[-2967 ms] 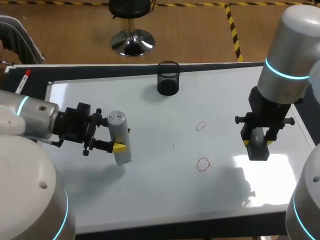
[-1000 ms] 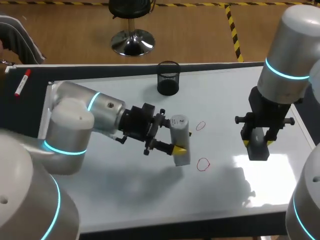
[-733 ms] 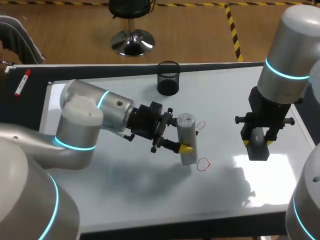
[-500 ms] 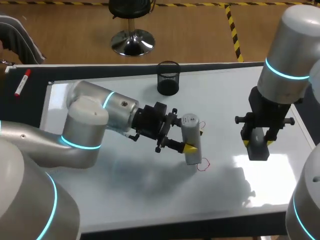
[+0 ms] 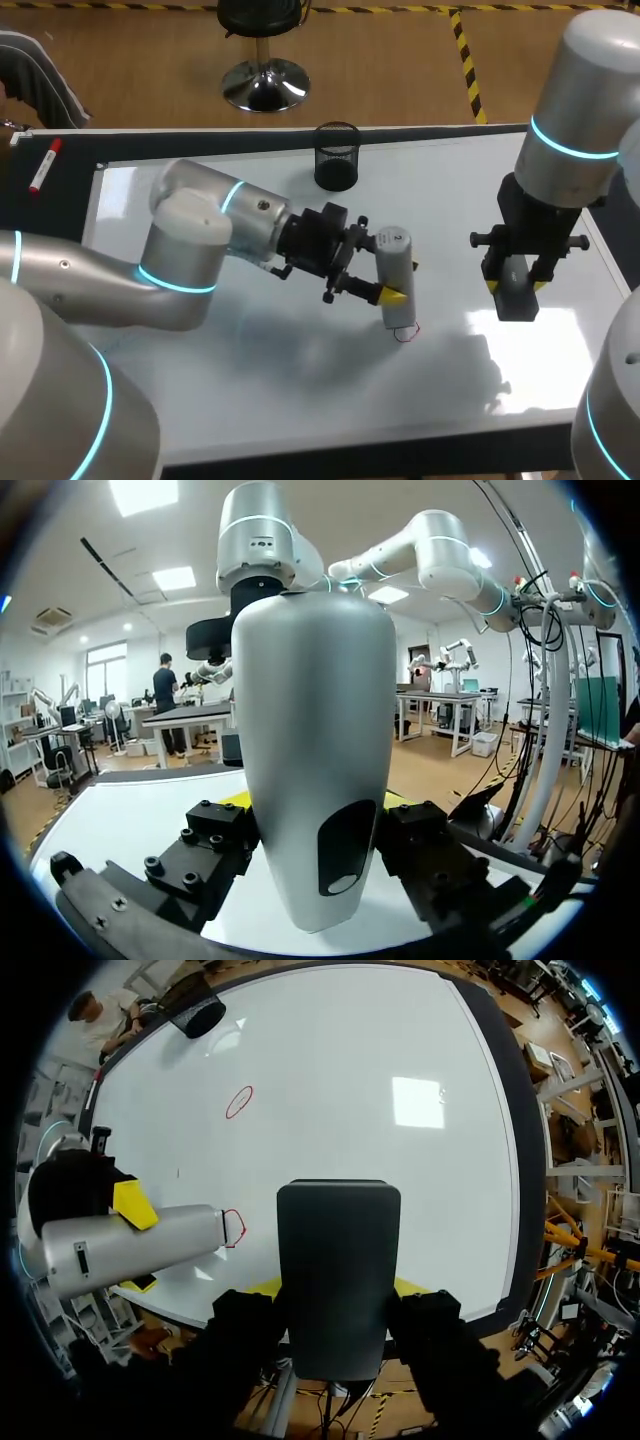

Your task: Pick up the inspection probe, press it on each red-marked spot on the whiteboard one by one, put down the probe, pick up the eraser, and wipe off all the red marks.

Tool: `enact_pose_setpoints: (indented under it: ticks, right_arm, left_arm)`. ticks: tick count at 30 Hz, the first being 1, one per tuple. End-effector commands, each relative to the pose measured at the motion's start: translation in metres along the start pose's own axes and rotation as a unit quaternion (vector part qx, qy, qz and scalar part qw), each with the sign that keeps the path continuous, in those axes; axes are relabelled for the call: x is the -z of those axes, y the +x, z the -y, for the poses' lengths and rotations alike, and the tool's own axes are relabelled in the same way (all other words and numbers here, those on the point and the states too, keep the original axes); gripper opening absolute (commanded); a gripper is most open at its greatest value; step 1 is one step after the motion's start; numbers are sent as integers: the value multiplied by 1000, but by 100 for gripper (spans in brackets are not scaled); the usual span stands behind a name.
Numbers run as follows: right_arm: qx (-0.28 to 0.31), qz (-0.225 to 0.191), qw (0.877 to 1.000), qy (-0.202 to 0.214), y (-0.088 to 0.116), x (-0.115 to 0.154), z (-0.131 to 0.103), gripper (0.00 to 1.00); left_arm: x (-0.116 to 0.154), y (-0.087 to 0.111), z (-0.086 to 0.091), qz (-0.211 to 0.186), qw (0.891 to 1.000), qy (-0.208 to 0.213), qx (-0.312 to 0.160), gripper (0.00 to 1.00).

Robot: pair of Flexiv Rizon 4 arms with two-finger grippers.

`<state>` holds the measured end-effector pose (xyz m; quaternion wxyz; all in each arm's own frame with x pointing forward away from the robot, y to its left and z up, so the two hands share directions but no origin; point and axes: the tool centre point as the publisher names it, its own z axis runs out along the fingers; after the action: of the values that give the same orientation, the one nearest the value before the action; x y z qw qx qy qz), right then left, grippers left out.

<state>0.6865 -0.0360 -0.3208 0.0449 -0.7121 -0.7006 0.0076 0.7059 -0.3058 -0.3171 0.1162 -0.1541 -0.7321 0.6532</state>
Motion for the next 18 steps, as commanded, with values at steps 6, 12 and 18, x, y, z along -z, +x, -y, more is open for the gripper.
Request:
enact_pose_setpoints:
  ticks: [6,12,18]
  right_arm:
    - [1,-1,1000,0,-1,1,0,0]
    - [1,-1,1000,0,-1,1,0,0]
    - [1,-1,1000,0,-1,1,0,0]
  left_arm:
    - [-9,-3,-8,-5,1000,4,6,0]
    - [-17,-4,-11,-15,1000,6,11,0]
    - [-22,-4,-15,-22,1000,-2,19,0]
